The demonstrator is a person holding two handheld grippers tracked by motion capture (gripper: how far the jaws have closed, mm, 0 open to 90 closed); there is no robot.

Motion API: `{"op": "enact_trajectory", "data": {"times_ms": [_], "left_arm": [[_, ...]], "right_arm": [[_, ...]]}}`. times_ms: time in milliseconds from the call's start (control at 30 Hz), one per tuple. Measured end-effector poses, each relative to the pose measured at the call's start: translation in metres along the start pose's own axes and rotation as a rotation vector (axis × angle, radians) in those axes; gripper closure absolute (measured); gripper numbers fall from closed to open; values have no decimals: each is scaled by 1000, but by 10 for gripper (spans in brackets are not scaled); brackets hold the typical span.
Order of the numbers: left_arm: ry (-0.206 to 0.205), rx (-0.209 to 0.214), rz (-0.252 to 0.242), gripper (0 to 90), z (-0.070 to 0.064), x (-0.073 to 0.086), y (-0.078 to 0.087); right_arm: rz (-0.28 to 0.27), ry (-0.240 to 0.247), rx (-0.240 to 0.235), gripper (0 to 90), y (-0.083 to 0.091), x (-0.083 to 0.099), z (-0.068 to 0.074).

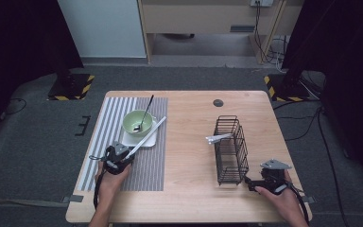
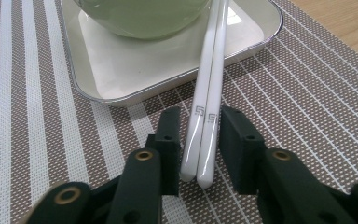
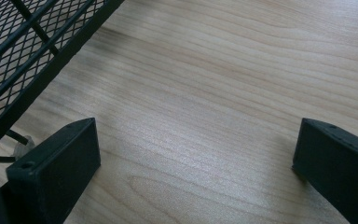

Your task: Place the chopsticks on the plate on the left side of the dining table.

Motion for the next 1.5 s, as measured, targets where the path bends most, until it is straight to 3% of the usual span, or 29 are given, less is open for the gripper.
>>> {"op": "enact_trajectory", "data": {"times_ms": [200,333,800,1033,1500], "left_arm": [[0,-25,-17,514,0,-1,1],[1,-40,-7,465,2,0,-1],[35,-82,-11,488,14,2,0],[56,-129,-24,510,22,1,1],[80,-149,-38,528,32,1,0]], "right_arm": [[0,0,0,5,0,0,0],[0,-1,0,6,0,0,0],[0,0,0,5,0,0,0],[0,-1,0,5,0,0,0],[0,-1,0,6,0,0,0]]}}
Point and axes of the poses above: each handheld gripper's, and its own axes: y roughly backward along the jaws, x roughly out of its underside, z roughly to its left, the point moved 9 cm from there along -y, roughly forward along the jaws, and after that the axes turned 12 degrees about z, right-handed, at the moved point
